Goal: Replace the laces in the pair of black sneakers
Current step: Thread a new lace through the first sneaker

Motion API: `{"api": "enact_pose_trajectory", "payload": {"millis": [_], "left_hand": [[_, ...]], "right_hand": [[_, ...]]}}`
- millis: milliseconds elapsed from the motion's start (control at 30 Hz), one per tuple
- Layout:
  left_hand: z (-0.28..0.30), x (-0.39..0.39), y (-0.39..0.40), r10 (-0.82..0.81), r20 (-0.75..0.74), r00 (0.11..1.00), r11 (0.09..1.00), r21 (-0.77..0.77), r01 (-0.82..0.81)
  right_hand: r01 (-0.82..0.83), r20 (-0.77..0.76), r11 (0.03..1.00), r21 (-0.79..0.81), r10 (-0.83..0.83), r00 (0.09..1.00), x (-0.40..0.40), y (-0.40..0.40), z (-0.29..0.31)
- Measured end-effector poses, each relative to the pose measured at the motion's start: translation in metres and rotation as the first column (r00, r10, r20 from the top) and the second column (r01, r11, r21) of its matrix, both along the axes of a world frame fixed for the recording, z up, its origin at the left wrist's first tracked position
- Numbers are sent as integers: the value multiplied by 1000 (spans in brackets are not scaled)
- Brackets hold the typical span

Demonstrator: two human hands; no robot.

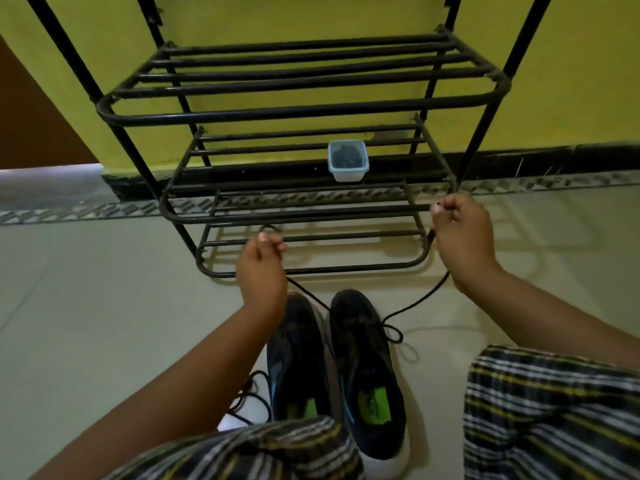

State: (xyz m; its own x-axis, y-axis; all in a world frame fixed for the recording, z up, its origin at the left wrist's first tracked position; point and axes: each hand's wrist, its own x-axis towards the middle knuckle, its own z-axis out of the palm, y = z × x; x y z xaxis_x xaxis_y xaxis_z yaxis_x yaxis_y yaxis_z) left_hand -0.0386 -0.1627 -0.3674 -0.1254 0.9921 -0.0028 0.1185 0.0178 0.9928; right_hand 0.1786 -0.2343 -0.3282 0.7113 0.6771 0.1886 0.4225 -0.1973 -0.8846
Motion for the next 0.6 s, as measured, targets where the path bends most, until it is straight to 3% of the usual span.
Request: {"api": "enact_pose_trajectory", "payload": {"millis": [67,133,200,300,367,433,467,533,600], "left_hand": [[-3,-5,4,166,13,986,986,7,-166],[-7,-8,4,233,-27,972,972,-25,-234],[-20,-10,6,212,-59,975,957,-190,-220],[-32,-8,4,94,-135,986,831,-535,-153],[-32,-3,-9,-87,-383,920,817,-556,-154],[-31,4,-27,-208,-623,754,928,-370,-49],[-32,7,-32,-251,-664,704,957,-279,78],[-34,14,-38,-418,-594,687,908,-278,313],[-38,19,-45,-604,-446,660,792,-424,439]], "right_hand": [[47,81,998,34,-50,995,1,-6,-5],[37,139,998,56,-44,989,3,-8,-6],[-45,144,999,-6,45,989,4,-8,-10],[-253,-55,952,-171,247,968,-4,-15,-19],[-330,-226,908,-260,275,934,-14,-20,-32],[-349,-314,880,-323,248,916,-24,-25,-47],[-356,-348,872,-336,236,907,-29,-25,-54],[-375,-410,861,-343,222,885,-38,-28,-65],[-396,-438,849,-349,226,870,-46,-29,-74]]}}
